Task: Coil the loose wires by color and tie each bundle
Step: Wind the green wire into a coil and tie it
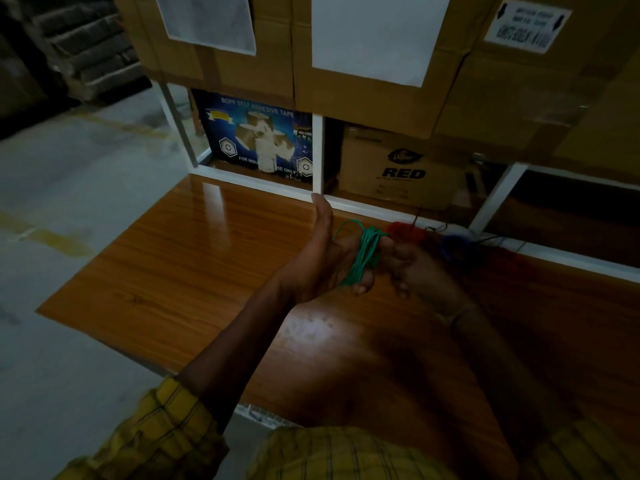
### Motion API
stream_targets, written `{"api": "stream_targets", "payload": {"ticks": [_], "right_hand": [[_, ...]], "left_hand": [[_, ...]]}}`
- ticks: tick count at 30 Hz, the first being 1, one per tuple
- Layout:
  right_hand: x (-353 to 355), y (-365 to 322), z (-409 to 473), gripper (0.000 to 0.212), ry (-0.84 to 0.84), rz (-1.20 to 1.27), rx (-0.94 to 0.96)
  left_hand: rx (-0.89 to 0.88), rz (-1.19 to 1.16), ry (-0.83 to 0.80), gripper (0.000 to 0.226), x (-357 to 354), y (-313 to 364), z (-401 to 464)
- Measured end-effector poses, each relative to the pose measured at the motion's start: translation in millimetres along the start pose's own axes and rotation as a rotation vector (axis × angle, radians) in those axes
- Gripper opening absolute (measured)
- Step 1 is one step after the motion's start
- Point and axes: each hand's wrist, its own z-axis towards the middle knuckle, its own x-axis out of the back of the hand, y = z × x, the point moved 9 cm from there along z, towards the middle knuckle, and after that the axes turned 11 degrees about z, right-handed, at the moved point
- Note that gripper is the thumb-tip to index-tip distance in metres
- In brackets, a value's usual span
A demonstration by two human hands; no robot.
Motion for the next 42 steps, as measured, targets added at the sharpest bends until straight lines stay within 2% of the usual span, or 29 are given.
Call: {"api": "stream_targets", "payload": {"ticks": [3, 5, 10, 13, 16, 18, 23, 26, 29, 31, 36, 42], "right_hand": [[-25.1, 19.5, -18.4, 0.026, -0.035, -0.115, -0.066], [-44.5, 21.8, -31.1, 0.029, -0.126, -0.176, -0.094], [-70.7, -4.0, -54.0, 0.027, -0.306, -0.376, -0.019], [-72.2, -40.5, -63.4, 0.017, -0.371, -0.432, 0.057], [-50.7, -82.8, -60.6, 0.016, -0.306, -0.384, 0.152], [-29.9, -106.6, -53.9, 0.017, -0.245, -0.345, 0.219], [18.2, -135.5, -14.9, 0.021, -0.034, -0.310, 0.381], [32.0, -126.3, 12.5, 0.019, 0.106, -0.343, 0.436], [46.3, -89.7, 36.2, 0.024, 0.204, -0.362, 0.371], [44.5, -56.8, 41.9, 0.029, 0.172, -0.306, 0.266], [-11.6, 14.1, 14.0, 0.023, -0.024, -0.253, 0.039], [-61.0, 15.5, -24.7, 0.032, -0.175, -0.266, 0.005]], "left_hand": [[-0.086, -0.088, 0.089, 0.133, 13.3, 7.6, 5.9], [-0.104, -0.111, 0.194, 0.130, 26.4, 10.4, 9.9], [-0.041, -0.073, 0.425, 0.119, 52.7, 2.9, 14.4], [0.027, 0.074, 0.504, 0.110, 61.8, -6.6, 13.2], [0.078, 0.228, 0.486, 0.104, 61.3, -18.3, 5.5], [0.096, 0.309, 0.407, 0.106, 55.8, -24.7, 1.4], [0.107, 0.265, 0.181, 0.122, 35.1, -35.9, 0.2], [0.055, 0.250, 0.052, 0.126, 19.5, -29.5, -0.2], [0.007, 0.183, 0.000, 0.128, 9.8, -16.6, -0.3], [-0.028, 0.103, 0.001, 0.129, 5.9, -4.9, -1.9], [-0.143, 0.006, 0.014, 0.138, 11.0, 17.3, 5.4], [-0.134, 0.010, 0.186, 0.133, 37.5, 25.5, 15.1]]}}
